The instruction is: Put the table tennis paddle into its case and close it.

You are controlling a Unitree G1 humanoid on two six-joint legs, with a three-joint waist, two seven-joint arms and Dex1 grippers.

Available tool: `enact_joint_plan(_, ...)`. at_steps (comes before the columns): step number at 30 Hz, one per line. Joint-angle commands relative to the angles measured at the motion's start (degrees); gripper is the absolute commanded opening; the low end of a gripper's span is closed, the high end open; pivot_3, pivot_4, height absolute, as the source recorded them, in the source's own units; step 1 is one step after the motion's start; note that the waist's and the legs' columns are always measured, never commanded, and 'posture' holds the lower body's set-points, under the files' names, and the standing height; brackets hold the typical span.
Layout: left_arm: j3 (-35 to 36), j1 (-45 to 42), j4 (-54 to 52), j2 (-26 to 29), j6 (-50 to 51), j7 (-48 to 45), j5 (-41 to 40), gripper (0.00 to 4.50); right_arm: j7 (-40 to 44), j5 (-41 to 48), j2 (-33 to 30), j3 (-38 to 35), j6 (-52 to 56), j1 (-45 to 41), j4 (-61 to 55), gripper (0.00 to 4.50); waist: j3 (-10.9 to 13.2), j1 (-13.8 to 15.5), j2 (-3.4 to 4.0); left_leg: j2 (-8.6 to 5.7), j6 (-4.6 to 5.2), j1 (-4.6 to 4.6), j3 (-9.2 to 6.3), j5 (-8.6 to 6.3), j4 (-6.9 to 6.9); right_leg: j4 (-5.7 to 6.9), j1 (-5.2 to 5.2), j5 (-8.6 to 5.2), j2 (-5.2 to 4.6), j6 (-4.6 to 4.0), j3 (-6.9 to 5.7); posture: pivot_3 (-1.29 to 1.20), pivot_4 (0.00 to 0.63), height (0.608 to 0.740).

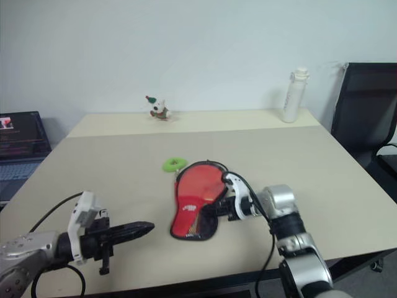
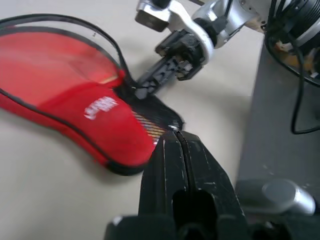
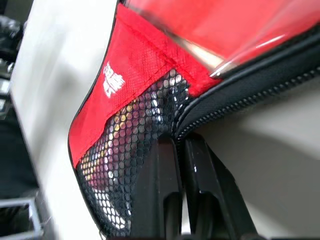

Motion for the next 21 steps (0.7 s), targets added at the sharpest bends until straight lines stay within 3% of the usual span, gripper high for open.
enact_joint_plan(1,1.85,1.22,-3.1,1.51,-0.15,-0.95,-1.26,0.0,-1.52,4.1,-1.94,0.08,9.05,4.29,-10.64,0.03,0.0,0.15,0.01,-0.01,0.0,0.0,0.0,0.0,0.0,0.01,0.0,0.0,0.0,0.0,0.0,0.0,0.15,0.74)
enact_joint_plan(11,0.33,2.27,-2.51,2.89,-1.81,-2.3,-0.25,0.0,-11.1,19.21,-8.59,-2.71,10.97,15.5,-23.25,0.03,-0.04,1.22,-0.06,-0.13,0.19,0.01,-0.09,-0.11,-0.02,-0.04,0.03,-0.05,0.01,0.04,-0.01,0.0,0.15,0.74)
enact_joint_plan(21,-0.67,1.29,-1.28,2.61,-2.63,-2.45,1.16,0.0,-18.72,27.19,-12.22,-3.39,10.97,15.12,-21.49,0.03,-0.04,1.4,-0.07,-0.15,0.23,-0.05,-0.12,-0.13,-0.01,-0.12,0.05,-0.09,0.01,0.12,-0.01,0.0,0.15,0.74)
